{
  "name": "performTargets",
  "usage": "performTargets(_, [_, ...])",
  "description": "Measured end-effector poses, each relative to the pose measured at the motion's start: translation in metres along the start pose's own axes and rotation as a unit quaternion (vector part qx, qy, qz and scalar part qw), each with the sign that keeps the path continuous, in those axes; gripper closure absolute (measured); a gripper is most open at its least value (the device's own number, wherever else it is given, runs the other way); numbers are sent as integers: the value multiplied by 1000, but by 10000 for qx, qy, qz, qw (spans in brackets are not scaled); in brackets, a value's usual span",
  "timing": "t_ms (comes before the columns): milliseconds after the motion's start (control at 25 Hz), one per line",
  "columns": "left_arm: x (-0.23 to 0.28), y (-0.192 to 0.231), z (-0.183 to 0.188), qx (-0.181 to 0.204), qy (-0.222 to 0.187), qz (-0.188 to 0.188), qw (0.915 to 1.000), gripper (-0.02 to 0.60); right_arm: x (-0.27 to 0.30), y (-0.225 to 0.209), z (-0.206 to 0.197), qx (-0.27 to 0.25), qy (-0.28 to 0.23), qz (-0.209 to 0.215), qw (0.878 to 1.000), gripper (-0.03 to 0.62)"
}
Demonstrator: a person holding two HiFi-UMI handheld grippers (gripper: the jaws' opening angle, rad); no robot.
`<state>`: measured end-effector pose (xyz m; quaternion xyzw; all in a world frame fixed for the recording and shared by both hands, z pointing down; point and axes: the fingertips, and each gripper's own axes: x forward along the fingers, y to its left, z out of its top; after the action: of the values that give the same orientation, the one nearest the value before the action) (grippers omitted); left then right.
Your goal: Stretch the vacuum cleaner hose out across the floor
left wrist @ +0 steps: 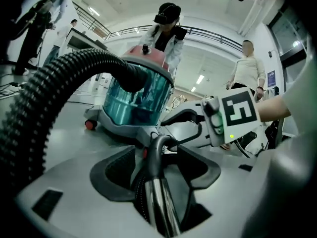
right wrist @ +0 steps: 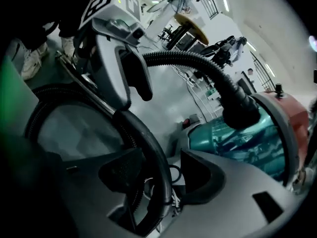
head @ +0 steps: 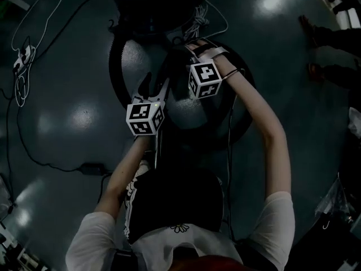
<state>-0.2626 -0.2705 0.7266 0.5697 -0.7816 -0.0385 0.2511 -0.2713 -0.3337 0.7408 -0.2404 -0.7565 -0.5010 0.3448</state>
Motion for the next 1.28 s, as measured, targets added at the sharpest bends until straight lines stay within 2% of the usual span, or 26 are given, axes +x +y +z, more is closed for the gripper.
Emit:
performTargets(120, [-2, 3, -25, -67, 194, -17, 9998, 336, 28, 14, 0, -588, 133, 235, 9979, 345])
performTargets(280, [-1, -4, -39, -211, 361, -179, 9990, 336, 53, 38, 1, -1438, 401, 598, 9870, 345])
performTargets(360, [2, -13, -40, -153, 405, -292, 9986, 336, 58, 40, 1, -1438, 445, 630, 9866, 347])
performTargets(400, [3, -17, -39, -102, 399, -333, 9986, 336, 59, 40, 0, -1353, 443, 619, 9879, 387])
performTargets(640, [1, -23, -30, -103, 312, -435, 9985, 336, 43, 32, -22, -1039, 593, 411, 9920, 390])
performTargets(800, [-1, -35, -32, 38, 400, -596, 9974, 336, 22, 33, -75, -581, 1172, 409, 9906, 390])
performTargets(1000, [-3, -58, -45, 319, 630, -894, 9935, 336, -20, 50, -163, 507, 1966, 364, 9785, 390])
performTargets(1160, [-5, -83, -57, 592, 790, -1217, 9877, 336, -64, 63, -222, 1403, 2462, 144, 9589, 388])
performTargets(1280, [-9, -98, -58, 746, 844, -1401, 9837, 336, -105, 72, -265, 2236, 2810, -71, 9333, 384])
